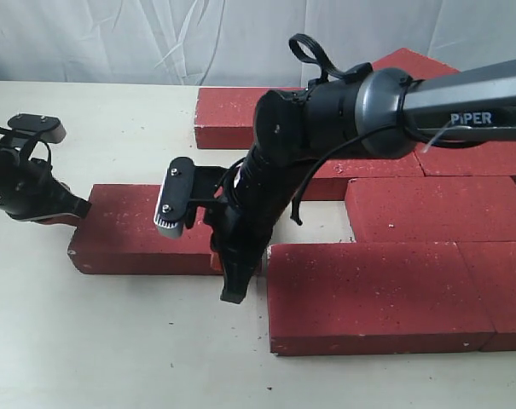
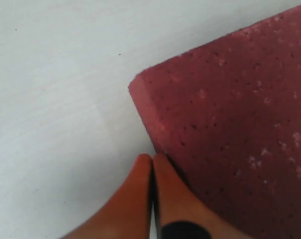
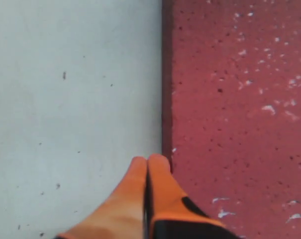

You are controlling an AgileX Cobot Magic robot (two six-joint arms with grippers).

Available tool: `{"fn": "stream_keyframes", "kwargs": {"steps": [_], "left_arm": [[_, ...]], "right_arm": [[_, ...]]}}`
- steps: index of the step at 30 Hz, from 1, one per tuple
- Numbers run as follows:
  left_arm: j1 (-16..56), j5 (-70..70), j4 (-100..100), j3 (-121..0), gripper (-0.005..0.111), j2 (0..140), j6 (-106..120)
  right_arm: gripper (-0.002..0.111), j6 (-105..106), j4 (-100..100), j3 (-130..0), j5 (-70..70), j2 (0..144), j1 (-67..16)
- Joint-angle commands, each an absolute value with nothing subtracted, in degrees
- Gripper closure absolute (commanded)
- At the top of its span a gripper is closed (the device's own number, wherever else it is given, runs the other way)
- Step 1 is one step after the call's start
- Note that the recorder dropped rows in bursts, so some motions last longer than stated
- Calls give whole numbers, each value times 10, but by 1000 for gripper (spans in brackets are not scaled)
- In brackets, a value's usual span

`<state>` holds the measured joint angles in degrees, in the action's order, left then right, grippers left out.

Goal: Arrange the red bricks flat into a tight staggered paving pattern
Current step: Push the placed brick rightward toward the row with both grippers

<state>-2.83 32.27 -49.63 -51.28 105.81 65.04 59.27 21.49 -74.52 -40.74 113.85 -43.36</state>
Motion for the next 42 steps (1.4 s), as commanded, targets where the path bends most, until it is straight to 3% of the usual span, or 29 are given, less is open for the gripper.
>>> {"fn": "stream_keyframes", "kwargs": {"steps": [1, 27, 37, 42], "left_arm": [[-27, 327, -510, -515, 107, 1057, 655], [-11, 347, -587, -515, 107, 1057, 734], [7, 330, -593, -515, 107, 1067, 734], [8, 328, -598, -525, 107, 1087, 737]], "right_arm": [[109, 582, 203, -746, -385, 1138, -434], [109, 533, 137, -746, -397, 1115, -433], [109, 221, -37, -746, -416, 1037, -417], [109, 204, -45, -730, -418, 1024, -359]]}}
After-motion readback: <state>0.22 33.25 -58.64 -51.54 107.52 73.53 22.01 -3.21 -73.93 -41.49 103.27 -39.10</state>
